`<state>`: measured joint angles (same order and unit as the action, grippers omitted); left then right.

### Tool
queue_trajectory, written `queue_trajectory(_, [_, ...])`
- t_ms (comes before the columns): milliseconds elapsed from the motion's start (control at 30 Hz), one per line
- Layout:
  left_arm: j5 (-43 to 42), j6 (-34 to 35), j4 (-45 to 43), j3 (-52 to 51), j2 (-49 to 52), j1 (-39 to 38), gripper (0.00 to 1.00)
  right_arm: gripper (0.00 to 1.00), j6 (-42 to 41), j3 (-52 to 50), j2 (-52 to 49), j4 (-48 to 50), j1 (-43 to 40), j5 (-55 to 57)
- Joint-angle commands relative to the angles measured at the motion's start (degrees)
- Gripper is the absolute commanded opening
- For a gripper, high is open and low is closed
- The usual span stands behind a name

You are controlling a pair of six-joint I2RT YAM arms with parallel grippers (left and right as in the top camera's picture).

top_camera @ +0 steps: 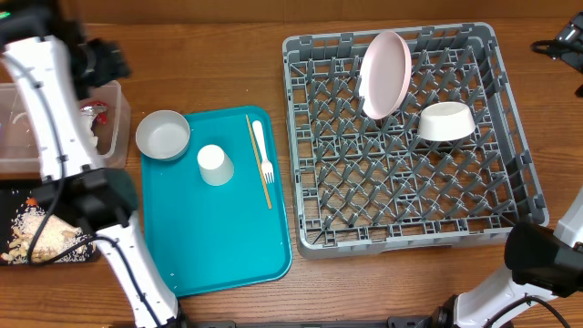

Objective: Sort waste into correct bins and load items into the dishwasher rack

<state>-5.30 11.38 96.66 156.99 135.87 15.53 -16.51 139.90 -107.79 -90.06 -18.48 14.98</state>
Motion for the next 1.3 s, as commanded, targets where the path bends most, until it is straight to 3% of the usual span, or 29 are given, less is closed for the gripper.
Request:
queue_trajectory(0, [-0.2, -1.5, 0.1, -2.2, -0.6, -6.7, 0.78, 1.00, -0.5, 0.3, 1.1, 0.2, 0.0, 0.4])
queue_trajectory(67, [3.6, 2.2, 0.1, -4.3, -0.4, -9.2, 0.71, 1.00, -0.5, 0.3, 1.1, 0.2, 0.0, 0.4])
queue_trajectory(267, [6.1, 9.5, -0.9, -14.3, -0.2, -13.2, 0.71, 1.00, -0.5, 0.3, 1.1, 0.2, 0.0, 0.4])
queue_trajectory(600, [6.1, 12.2, -7.7, -25.0, -0.2, -12.9, 0.62, 1.00, -0.5, 0.3, 1.1, 0.2, 0.0, 0.4])
queue_trajectory(1100, [7.5, 14.8, -18.2, -38.4, -0.2, -12.8, 0.65, 1.00, -0.5, 0.3, 1.1, 0.2, 0.0, 0.4])
queue_trajectory(1167, [7.7, 14.3, -19.2, -39.1, -0.2, -12.8, 0.61, 1.00, -0.5, 0.3, 1.1, 0.2, 0.0, 0.4])
queue_trajectory(1267, [8.3, 14.3, -19.9, -39.8, -0.2, -12.8, 0.39, 1.00, -0.5, 0.3, 1.1, 0.2, 0.0, 0.4])
